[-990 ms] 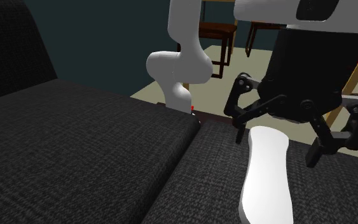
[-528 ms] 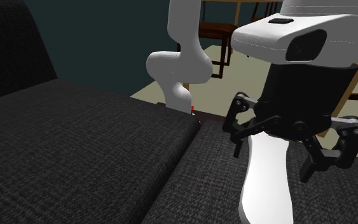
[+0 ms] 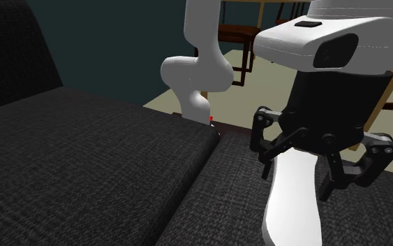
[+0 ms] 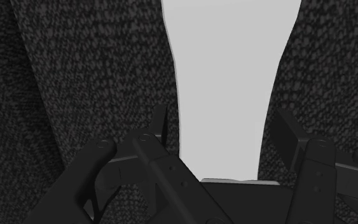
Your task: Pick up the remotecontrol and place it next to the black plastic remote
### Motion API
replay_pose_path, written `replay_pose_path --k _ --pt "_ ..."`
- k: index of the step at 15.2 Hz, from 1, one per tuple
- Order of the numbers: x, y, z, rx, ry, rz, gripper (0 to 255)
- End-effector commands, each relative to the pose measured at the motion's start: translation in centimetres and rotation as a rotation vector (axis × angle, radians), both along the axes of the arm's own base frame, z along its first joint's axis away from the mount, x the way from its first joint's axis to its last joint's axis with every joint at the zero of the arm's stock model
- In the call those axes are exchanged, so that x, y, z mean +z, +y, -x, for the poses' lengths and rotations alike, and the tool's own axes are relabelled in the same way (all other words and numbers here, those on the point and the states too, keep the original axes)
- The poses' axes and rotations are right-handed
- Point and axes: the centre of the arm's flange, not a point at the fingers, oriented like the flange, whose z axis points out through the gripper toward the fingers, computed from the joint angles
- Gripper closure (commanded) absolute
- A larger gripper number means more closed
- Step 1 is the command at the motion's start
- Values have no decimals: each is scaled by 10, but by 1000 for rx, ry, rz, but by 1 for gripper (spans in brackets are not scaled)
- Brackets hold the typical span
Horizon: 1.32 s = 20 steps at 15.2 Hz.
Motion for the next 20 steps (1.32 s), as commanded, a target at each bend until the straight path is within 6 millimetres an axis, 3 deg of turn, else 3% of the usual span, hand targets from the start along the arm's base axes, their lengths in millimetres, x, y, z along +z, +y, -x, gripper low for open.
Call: replay_pose_path --k 1,7,20 --pt "0 0 0 0 0 0 255" --pt "0 0 0 0 0 0 255" --pt "69 0 0 0 0 0 255"
